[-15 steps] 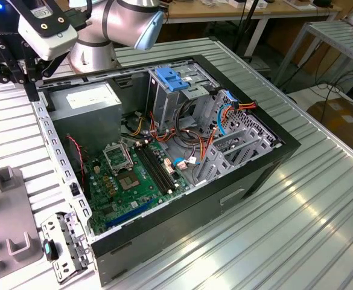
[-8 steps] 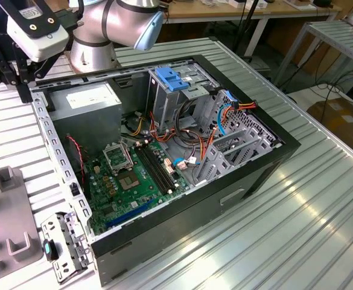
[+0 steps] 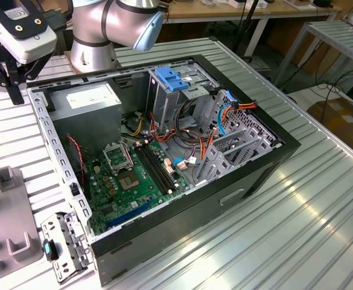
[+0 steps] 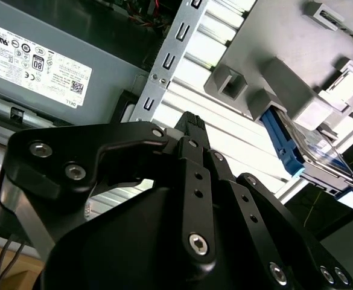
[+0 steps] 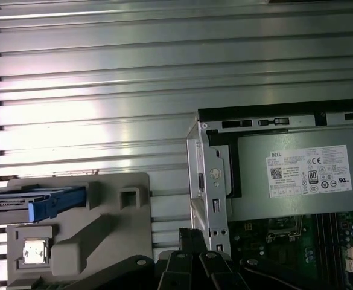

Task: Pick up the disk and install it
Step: 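Reach for the disk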

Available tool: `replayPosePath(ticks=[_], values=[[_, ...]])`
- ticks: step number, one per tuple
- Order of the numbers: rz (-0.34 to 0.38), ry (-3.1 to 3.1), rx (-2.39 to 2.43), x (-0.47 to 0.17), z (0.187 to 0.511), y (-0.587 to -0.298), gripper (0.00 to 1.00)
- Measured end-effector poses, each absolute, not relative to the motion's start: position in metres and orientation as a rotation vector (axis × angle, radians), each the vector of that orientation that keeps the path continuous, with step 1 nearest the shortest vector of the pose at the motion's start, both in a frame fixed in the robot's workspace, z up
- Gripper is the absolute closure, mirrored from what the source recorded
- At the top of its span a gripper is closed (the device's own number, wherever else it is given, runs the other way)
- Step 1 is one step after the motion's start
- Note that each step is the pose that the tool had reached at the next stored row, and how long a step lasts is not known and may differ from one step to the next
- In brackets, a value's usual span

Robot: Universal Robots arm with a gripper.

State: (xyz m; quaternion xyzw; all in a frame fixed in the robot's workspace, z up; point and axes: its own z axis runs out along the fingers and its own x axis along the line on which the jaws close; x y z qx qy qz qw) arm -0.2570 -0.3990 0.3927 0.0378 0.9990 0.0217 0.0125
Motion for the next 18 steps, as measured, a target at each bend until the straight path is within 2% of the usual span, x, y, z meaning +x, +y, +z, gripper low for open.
replayPosePath(ticks=[18], values=[[0.068, 3.114, 0.118, -0.270, 0.393, -0.399, 0.89]])
